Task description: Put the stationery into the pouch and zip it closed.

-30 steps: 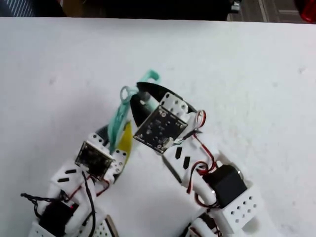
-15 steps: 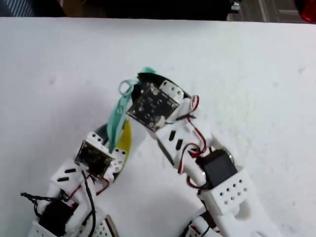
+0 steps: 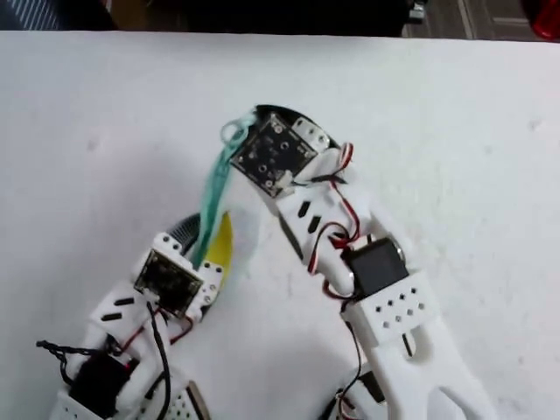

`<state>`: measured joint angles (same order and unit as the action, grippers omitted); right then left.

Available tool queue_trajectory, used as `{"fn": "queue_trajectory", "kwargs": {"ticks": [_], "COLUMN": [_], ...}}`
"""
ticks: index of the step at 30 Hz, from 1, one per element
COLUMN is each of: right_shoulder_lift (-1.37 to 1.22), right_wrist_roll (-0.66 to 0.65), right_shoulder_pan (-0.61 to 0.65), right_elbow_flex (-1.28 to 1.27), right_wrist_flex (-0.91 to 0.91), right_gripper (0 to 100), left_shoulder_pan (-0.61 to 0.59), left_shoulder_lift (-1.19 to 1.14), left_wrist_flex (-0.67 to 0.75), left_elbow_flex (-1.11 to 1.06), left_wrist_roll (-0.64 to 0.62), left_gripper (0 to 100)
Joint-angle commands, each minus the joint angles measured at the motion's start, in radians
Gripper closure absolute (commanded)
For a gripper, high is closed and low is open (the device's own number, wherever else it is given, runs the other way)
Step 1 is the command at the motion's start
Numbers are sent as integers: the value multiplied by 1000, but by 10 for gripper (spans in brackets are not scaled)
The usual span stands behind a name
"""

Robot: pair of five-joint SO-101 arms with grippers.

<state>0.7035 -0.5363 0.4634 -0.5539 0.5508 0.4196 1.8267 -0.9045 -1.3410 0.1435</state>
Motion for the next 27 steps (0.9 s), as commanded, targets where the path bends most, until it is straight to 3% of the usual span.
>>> {"fn": "queue_trajectory", "kwargs": {"ticks": [1, 6, 11, 14, 21, 27], "right_shoulder_lift": [-12, 97, 203, 209, 217, 219], "right_wrist_roll": [14, 15, 14, 14, 66, 123], "right_shoulder_pan": [-84, 8, 105, 142, 170, 171], "right_elbow_flex": [46, 46, 44, 44, 48, 54], "right_wrist_flex": [36, 179, 285, 326, 351, 346], "right_gripper": [982, 982, 982, 982, 982, 982], "left_shoulder_pan": [10, 13, 2, -15, -12, 28], "left_shoulder_lift": [5, 5, 5, 5, 5, 5], "left_wrist_flex": [-17, -17, -89, -110, -187, -230], "left_elbow_flex": [9, 41, 127, 166, 275, 330], "left_wrist_roll": [-6, -20, -52, -104, -112, -110], "left_gripper": [978, 965, 829, 822, 836, 979]}}
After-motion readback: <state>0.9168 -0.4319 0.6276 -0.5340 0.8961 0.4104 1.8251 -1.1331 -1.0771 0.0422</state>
